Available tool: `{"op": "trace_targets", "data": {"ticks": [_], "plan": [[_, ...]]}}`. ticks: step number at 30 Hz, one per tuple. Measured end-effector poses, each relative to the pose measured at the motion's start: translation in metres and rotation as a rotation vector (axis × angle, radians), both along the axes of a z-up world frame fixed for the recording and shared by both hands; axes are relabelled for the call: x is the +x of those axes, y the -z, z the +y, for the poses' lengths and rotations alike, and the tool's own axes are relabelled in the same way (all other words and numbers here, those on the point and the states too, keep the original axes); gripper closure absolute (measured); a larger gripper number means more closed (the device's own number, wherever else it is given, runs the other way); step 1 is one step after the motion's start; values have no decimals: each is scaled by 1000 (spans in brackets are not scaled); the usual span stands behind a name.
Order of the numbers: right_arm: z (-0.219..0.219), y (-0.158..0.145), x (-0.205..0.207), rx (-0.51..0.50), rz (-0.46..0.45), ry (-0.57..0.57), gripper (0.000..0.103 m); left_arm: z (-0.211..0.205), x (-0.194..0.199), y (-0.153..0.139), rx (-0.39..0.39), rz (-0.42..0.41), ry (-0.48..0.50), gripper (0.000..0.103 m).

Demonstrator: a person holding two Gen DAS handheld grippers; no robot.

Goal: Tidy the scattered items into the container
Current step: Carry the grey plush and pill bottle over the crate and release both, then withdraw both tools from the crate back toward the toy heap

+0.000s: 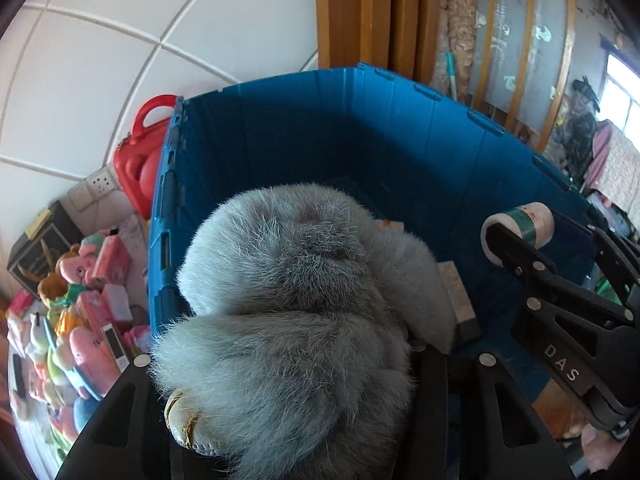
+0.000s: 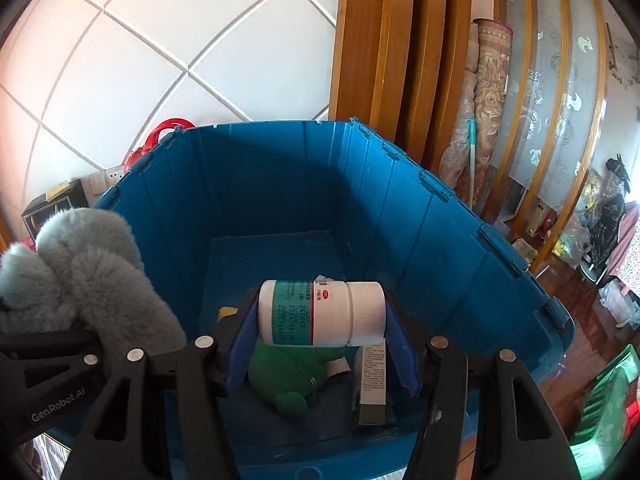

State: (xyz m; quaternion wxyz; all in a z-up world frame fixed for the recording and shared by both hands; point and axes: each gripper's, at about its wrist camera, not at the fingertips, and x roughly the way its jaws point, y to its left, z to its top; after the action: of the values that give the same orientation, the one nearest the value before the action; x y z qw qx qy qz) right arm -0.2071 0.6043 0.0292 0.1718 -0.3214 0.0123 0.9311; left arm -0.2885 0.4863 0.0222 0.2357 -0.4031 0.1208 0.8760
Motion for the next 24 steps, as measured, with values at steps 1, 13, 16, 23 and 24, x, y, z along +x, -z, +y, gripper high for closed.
{"op": "trace_targets", "data": {"ticks": [1,13,16,23,24], "plan": [[3,1,1,1,-3,1,45,0,0,0,2,-3,1,56],[11,-2,6,2,6,31,39,5,14,-1,10,44,20,29],[13,-2,9,-5,11,34,28,0,17,-4,28,60,13,24],[19,-4,14,-35,28,54,6,-6,25,-10,34,95,24,21],[19,-5,15,-33,32,55,0,-7,26,-11,36,99,24,21]]}}
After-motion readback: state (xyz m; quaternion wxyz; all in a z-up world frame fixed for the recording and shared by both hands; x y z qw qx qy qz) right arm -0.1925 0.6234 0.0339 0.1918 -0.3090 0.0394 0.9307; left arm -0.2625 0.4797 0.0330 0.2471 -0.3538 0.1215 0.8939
